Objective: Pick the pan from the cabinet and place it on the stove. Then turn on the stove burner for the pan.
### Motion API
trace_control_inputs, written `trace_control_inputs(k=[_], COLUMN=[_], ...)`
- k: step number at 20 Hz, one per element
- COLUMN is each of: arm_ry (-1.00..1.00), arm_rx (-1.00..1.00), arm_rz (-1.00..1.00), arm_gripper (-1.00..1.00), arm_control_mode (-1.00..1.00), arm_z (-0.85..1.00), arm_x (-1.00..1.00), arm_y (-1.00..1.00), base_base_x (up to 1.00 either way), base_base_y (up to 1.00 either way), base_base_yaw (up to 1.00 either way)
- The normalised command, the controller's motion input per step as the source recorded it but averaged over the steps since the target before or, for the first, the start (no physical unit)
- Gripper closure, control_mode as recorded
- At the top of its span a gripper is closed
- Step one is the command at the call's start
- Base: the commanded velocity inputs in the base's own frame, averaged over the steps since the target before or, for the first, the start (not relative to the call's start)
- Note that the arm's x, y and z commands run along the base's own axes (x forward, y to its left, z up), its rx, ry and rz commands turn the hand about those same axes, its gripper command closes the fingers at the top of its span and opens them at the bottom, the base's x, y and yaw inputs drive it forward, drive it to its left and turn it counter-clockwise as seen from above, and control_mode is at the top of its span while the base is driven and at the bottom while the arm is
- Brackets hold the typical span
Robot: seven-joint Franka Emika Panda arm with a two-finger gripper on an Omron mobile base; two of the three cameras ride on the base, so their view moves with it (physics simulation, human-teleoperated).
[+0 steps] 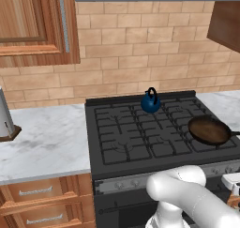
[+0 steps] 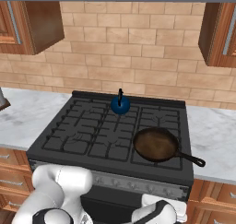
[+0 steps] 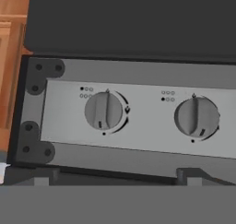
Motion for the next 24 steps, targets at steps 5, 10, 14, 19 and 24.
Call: trace_control_inputs(k=[5,10,14,19,24], arm_ry=[0.0,0.0,0.0,0.0,0.0], arm_rx=[0.0,0.0,0.0,0.0,0.0], arm_rz=[0.0,0.0,0.0,0.0,0.0], arm_gripper=[-1.0,-1.0,-1.0,-1.0,-1.0], arm_control_mode=[-1.0,-1.0,-1.0,-1.0,-1.0], arm_z=[-0.14,-0.14,-0.15,-0.13,-0.1], arm_x=[0.15,0.12,0.06,0.09,0.13], arm_y=[-0.03,-0.1,-0.17,-0.08,0.0], base_base_x=[0.0,0.0,0.0,0.0,0.0], base_base_y=[0.0,0.0,0.0,0.0,0.0], base_base_yaw=[0.0,0.0,0.0,0.0,0.0])
